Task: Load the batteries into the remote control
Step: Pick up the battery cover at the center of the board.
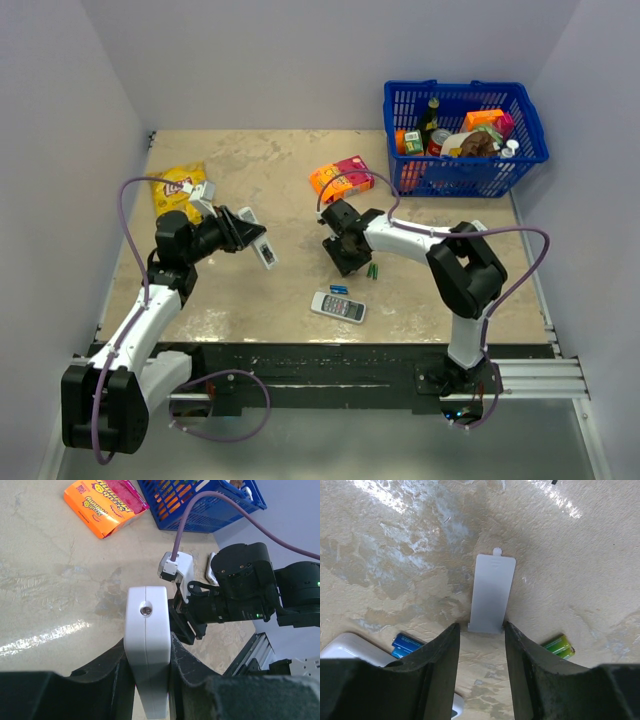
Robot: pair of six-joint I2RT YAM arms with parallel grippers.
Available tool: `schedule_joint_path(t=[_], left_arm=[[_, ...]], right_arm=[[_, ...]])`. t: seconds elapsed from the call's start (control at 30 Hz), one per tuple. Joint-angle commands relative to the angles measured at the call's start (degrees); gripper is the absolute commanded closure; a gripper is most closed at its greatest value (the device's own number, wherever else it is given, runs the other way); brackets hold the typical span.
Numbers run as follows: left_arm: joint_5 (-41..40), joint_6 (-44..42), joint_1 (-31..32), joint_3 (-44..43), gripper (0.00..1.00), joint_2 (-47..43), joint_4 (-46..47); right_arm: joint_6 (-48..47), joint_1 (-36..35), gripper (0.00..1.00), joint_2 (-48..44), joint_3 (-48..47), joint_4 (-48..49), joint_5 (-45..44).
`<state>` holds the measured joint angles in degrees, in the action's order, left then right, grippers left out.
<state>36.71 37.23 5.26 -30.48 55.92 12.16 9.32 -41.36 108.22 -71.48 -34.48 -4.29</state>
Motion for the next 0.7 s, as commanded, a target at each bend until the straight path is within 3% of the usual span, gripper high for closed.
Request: schedule_joint_path(t=[0.0,0.33,0.47,0.67], left_arm=[[1.3,-0.4,-0.5,-1.8,0.94,-0.4,2.1],[1.5,-0.1,-0.6,-1.4,0.94,-0.5,2.3],[1.4,1.2,-0.5,-0.5,0.94,-0.5,3.7],[-0.7,8.2,-0.5,4.4,0.95,-0.2,12.0]], right_arm=[[-0.4,-0.5,0.57,1.8,-1.1,-2.8,-1.9],[-0.9,-0.9,0.65,3.8,-1.1,-4.4,-2.1],[-1.1,-1.0,0.80,3.0,-0.6,-3.9,-3.3],[-2.5,-1.4,0.90,-1.5,0.4,-2.0,-3.3]])
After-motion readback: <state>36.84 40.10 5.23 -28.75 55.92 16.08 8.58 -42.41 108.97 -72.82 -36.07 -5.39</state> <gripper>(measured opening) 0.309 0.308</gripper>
